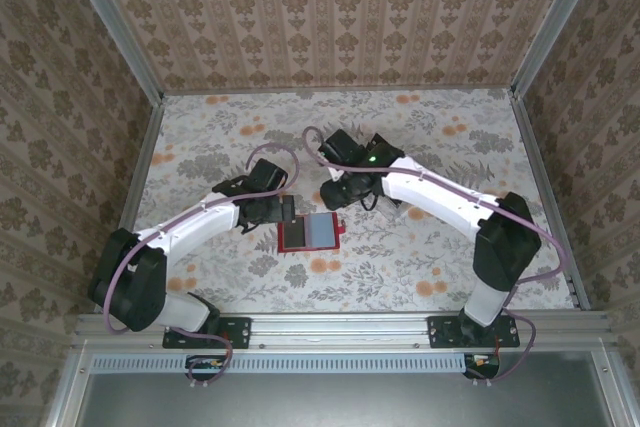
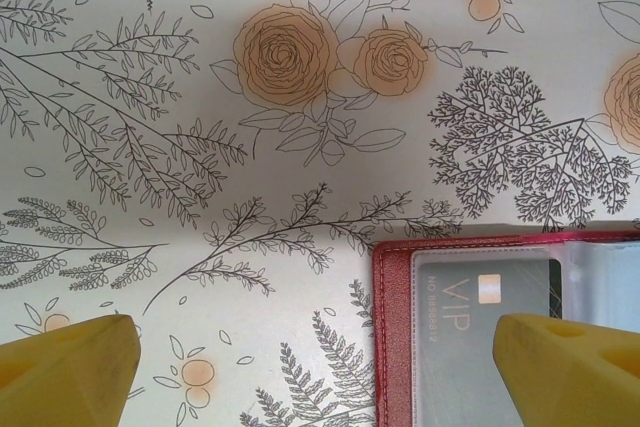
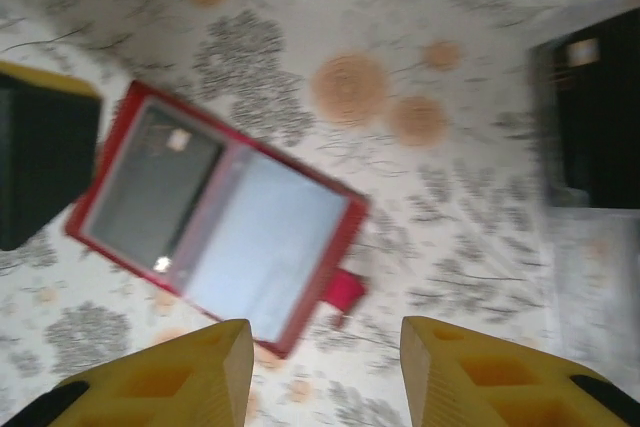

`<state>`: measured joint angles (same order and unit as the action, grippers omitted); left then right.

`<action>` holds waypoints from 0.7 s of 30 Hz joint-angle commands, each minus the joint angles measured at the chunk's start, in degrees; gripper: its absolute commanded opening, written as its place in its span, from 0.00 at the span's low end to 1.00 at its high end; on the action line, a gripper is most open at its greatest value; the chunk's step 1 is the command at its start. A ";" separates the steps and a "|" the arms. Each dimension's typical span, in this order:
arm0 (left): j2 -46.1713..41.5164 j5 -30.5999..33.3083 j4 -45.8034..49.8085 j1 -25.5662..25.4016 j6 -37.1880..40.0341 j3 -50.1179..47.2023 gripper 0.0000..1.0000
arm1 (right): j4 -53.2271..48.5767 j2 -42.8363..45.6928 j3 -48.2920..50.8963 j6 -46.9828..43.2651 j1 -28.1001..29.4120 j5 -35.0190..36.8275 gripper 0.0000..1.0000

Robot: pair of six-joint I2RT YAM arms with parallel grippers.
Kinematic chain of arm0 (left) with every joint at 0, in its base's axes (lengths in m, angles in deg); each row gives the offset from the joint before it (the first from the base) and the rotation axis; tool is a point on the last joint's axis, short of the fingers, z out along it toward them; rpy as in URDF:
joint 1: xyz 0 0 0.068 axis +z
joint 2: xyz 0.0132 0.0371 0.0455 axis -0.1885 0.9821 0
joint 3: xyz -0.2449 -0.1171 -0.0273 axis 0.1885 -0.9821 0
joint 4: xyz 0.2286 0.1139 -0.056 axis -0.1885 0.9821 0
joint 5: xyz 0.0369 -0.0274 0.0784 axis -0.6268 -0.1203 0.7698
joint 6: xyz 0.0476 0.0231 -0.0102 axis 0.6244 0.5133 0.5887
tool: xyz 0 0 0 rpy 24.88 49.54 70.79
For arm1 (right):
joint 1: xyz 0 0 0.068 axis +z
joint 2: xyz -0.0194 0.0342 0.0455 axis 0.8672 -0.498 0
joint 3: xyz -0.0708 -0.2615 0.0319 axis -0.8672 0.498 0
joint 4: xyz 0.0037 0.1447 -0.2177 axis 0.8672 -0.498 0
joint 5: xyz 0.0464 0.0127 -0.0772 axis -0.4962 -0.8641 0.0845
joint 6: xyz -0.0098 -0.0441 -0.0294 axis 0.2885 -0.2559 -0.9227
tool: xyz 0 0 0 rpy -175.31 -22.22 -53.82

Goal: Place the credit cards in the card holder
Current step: Flip over the card slot in the card holder.

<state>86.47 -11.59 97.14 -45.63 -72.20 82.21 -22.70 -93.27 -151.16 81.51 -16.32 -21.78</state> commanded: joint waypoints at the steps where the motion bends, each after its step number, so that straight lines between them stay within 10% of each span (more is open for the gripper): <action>1: -0.25 0.53 0.86 1.16 -1.21 -0.58 1.00 | 4.23 -3.72 0.47 3.74 0.18 -6.95 0.47; 21: -8.68 -1.27 0.37 1.19 -2.62 -7.50 1.00 | 9.65 -11.26 3.70 8.42 0.27 -10.16 0.49</action>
<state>79.67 -12.16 97.09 -44.52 -74.78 76.09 -13.65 -102.67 -147.51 88.26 -15.99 -30.87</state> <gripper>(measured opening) 0.997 0.489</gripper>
